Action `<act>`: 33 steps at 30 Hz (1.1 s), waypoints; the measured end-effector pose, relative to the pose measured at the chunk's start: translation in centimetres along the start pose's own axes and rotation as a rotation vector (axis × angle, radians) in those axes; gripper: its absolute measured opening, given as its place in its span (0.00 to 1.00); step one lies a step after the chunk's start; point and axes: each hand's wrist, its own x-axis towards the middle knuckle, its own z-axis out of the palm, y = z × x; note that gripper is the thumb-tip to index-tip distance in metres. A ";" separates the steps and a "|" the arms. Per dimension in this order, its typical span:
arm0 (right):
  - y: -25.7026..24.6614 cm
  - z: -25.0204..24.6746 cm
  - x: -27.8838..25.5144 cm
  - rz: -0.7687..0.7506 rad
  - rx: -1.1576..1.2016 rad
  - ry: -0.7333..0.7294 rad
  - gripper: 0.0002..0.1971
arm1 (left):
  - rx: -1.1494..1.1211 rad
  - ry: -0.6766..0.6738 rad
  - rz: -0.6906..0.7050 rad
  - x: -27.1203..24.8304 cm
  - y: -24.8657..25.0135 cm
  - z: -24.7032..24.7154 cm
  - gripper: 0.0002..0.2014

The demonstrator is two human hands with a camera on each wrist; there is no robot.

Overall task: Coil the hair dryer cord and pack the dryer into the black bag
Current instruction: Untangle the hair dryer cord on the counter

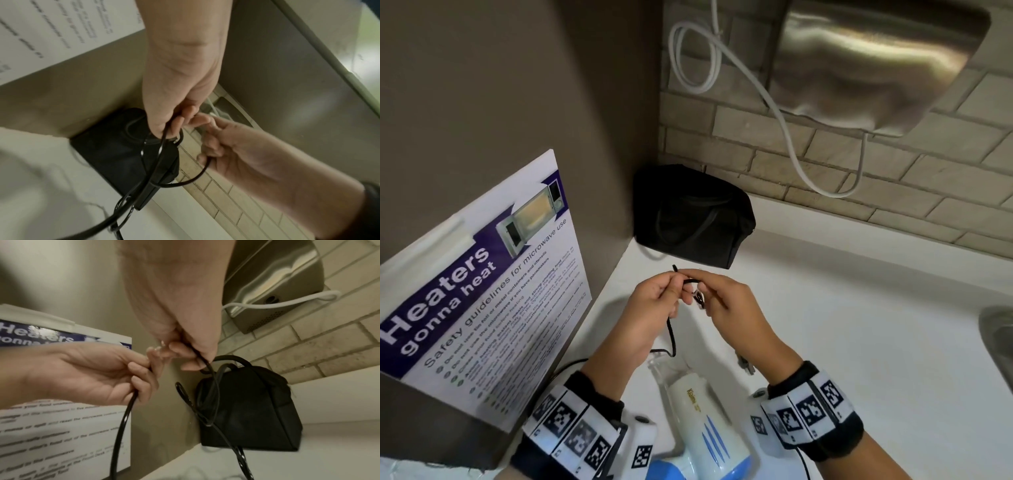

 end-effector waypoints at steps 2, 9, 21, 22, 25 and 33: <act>1.0 -0.1 0.3 0.066 0.058 -0.013 0.16 | -0.108 0.100 -0.045 0.5 -0.5 -0.8 0.16; 6.4 0.5 -0.2 0.206 0.002 -0.095 0.16 | -0.462 0.275 -0.178 1.8 -2.2 -3.8 0.17; 12.0 -1.1 -1.3 0.375 -0.051 -0.163 0.21 | -0.751 0.339 -0.355 3.6 -6.5 -7.0 0.18; 12.2 -1.4 -1.3 0.382 -0.062 -0.172 0.21 | -0.752 0.343 -0.370 3.7 -6.8 -7.1 0.17; 13.2 -2.4 -1.4 0.395 -0.116 -0.192 0.20 | -0.764 0.379 -0.406 4.0 -7.7 -7.2 0.16; 17.1 -3.8 -2.2 0.450 -0.253 -0.139 0.14 | -0.850 0.318 -0.416 3.9 -8.6 -7.7 0.15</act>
